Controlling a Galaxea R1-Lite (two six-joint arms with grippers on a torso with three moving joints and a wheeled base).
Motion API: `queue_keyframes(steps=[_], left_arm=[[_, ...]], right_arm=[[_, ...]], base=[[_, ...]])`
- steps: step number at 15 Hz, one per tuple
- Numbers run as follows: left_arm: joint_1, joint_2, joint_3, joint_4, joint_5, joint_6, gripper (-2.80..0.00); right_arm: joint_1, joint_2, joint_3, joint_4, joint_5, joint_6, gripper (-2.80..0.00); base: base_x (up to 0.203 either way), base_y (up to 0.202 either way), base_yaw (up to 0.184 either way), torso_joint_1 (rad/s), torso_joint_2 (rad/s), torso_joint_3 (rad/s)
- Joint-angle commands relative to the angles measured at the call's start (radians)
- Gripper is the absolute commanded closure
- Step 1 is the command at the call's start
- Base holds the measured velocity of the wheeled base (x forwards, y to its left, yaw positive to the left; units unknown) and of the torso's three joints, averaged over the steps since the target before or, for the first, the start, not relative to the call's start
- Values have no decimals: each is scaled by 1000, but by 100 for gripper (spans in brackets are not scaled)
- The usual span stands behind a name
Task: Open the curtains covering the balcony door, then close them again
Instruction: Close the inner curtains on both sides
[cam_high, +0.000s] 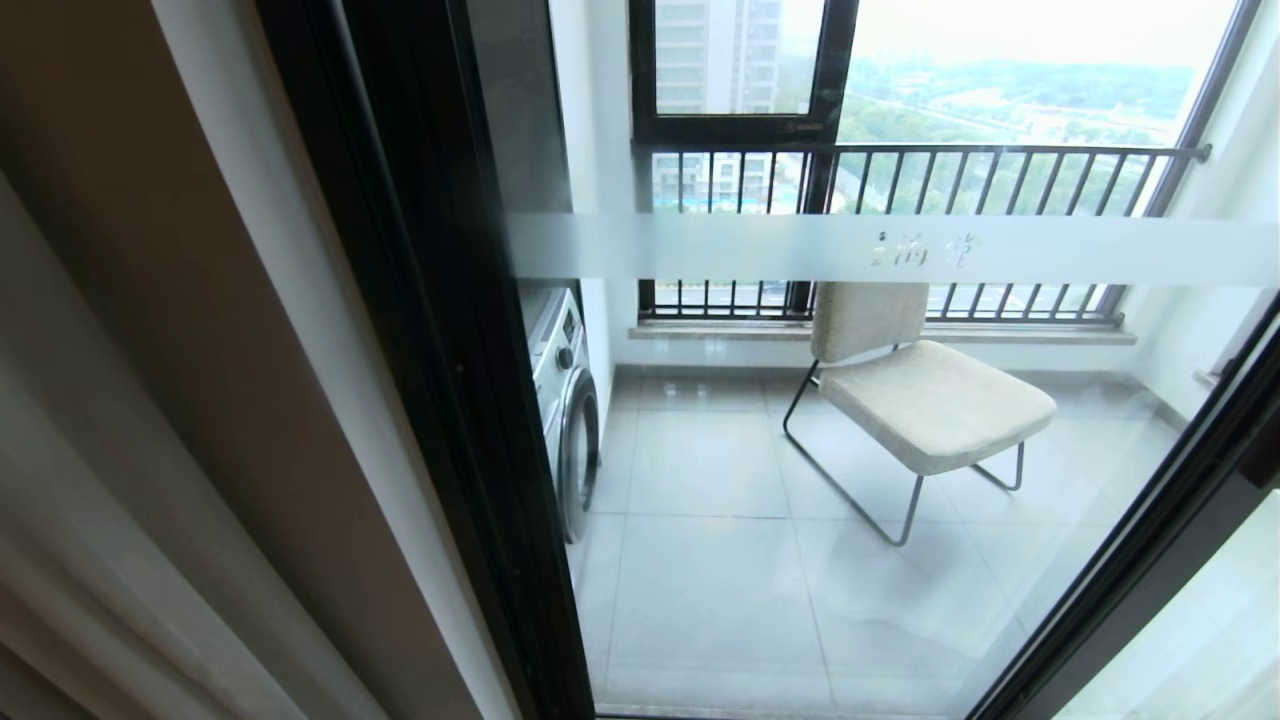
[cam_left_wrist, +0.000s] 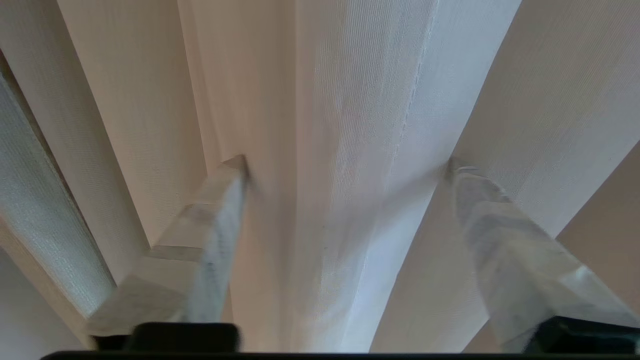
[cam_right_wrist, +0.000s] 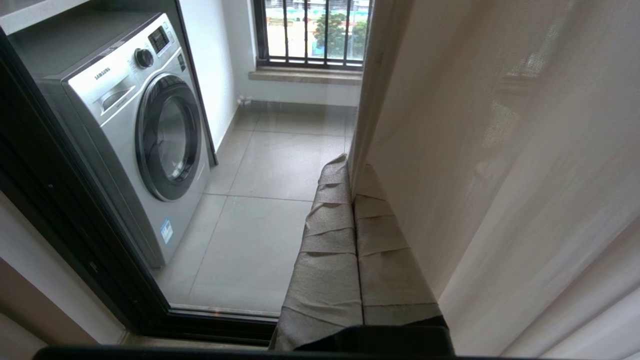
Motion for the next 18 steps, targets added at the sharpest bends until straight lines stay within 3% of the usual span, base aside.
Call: queue_keyframes(steps=[1, 16, 17, 18], left_arm=[[0, 2, 9, -2, 2, -1, 0], [-1, 52, 27, -3, 2, -21, 0], [-3, 52, 29, -4, 2, -21, 0], [-4, 53, 29, -3, 2, -22, 0]], right_arm=[[0, 0, 0, 0, 1, 0, 0], [0, 0, -1, -2, -5, 23, 0], [0, 0, 0, -4, -21, 28, -280], [0, 0, -1, -2, -22, 32, -280]], base=[[0, 0, 0, 0, 0, 0], [0, 0, 0, 0, 0, 0], [0, 0, 0, 0, 0, 0], [0, 0, 0, 0, 0, 0]])
